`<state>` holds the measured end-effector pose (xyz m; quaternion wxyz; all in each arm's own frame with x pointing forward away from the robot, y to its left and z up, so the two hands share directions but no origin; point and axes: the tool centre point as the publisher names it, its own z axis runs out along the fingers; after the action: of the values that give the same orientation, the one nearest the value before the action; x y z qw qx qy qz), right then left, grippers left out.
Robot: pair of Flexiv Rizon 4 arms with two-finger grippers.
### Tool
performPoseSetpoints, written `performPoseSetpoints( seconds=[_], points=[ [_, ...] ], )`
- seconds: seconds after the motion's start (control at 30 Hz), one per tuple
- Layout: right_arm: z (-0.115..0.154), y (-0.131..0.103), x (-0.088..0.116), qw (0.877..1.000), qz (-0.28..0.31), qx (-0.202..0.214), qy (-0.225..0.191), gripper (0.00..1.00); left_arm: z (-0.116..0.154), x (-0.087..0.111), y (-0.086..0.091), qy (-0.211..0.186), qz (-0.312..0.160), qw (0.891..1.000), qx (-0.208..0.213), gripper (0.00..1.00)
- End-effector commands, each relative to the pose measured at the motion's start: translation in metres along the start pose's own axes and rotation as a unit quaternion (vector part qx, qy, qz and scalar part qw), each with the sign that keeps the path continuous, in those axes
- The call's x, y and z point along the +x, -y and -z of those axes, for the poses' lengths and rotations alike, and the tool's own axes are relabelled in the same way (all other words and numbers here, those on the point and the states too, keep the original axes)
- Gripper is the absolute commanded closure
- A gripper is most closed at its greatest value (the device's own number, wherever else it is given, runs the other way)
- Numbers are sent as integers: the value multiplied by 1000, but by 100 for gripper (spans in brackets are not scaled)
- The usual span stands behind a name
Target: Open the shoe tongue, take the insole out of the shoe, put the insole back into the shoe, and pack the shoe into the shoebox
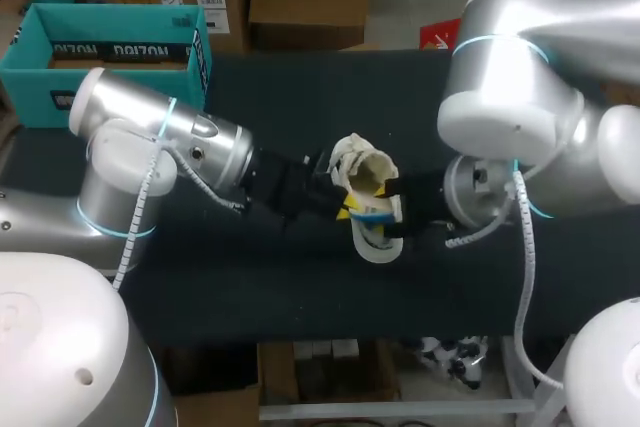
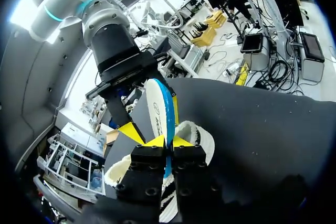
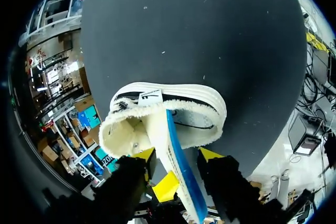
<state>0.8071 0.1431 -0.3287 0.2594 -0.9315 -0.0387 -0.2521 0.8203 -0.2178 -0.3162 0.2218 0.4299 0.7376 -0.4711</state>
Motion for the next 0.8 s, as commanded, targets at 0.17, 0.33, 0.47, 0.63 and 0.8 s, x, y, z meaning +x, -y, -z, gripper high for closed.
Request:
performPoseSetpoints(
  seconds=[0.17,0.33,0.47,0.63,0.8],
  points=[
    [-6,3,-9,999,0,-19,-35,100,-6,4,8,9,-3,1000,-12,100],
    [-7,2,-8,999,6,-24,-36,100,-9,6,10,12,-5,1000,-20,100],
    [-12,-2,-4,999,11,-28,-38,100,-14,6,2,15,1,999,-38,100],
    [-23,-9,2,999,13,-34,-35,100,-22,5,-13,13,14,998,-59,100],
    [-32,-13,7,999,17,-40,-28,100,-27,1,-27,13,37,997,-67,100]
  ],
)
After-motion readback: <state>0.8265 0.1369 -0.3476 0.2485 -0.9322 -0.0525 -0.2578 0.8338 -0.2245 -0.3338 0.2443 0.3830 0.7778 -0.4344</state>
